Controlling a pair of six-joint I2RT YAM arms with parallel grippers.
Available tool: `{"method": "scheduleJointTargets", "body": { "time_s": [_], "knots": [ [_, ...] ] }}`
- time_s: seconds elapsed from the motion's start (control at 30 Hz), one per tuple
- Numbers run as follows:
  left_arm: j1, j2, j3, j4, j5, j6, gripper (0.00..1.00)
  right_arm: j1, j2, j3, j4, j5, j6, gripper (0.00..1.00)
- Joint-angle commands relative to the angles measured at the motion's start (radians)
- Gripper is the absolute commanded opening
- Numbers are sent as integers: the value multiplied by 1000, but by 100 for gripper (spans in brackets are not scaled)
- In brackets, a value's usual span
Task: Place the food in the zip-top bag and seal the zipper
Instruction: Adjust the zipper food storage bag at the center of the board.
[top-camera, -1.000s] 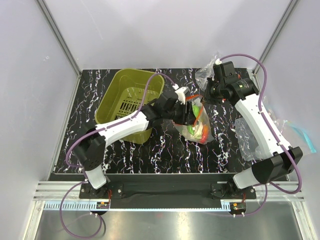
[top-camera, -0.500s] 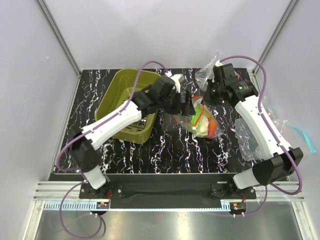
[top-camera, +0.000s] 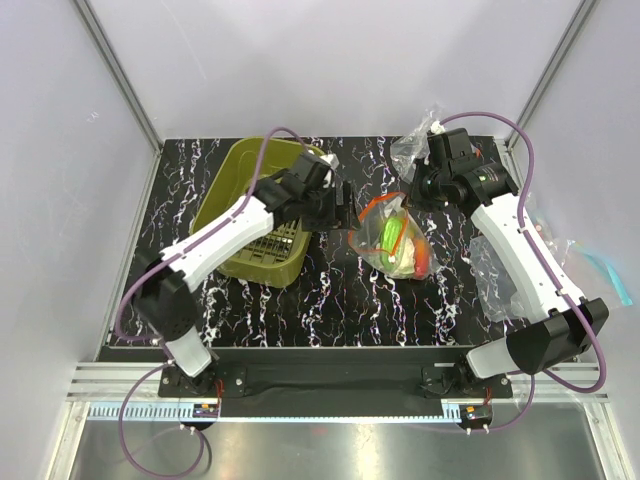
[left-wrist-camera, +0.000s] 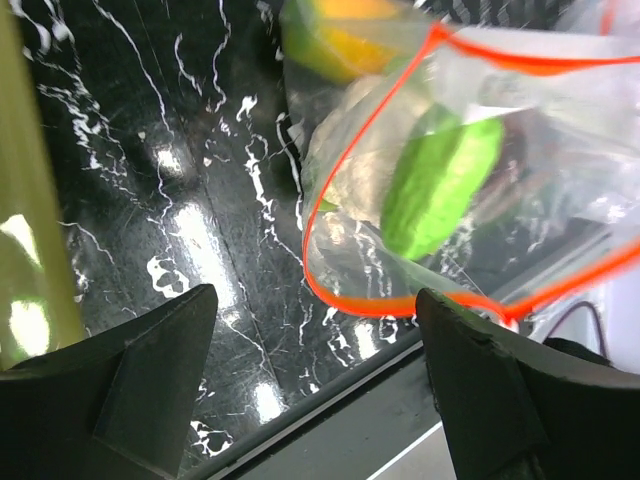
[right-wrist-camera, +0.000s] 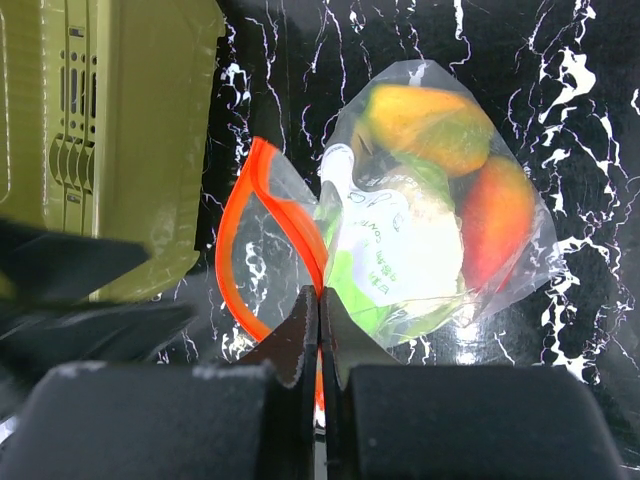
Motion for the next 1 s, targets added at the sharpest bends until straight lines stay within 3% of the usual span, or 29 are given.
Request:
{"method": "scheduleJointTargets", "body": {
  "time_s": [0.0,0.13,0.37,0.47,0.5,0.63,0.77,0.87,0.97],
  "knots": [
    [-3,69,79,-11,49,21,85,-5,-45,5,53,-12,-15,0],
    [-3,123,92,7,61,6,83,-7,-46,4,56,-12,-15,0],
    [-4,195,130,-5,95,-25,65,-5,-46,7,56,-16,-18,0],
    [-6,223,145,15,130,-16,49,-5,-47,4,53,-18,-18,0],
    [-4,233,173,6,138,-8,34,-7,-49,2,52,-18,-16,0],
    [0,255,295,-30,176,62,0,-5,-47,-16,55,-35,2,0],
    [38,230,482,-131,172,118,0,-4,-44,-38,92,-98,40,0],
    [62,201,545,-149,251,112,0,9,-4,-7,60,-95,65,0],
    [56,157,485,-93,300,95,0,25,43,42,-3,-47,70,0]
  ]
}}
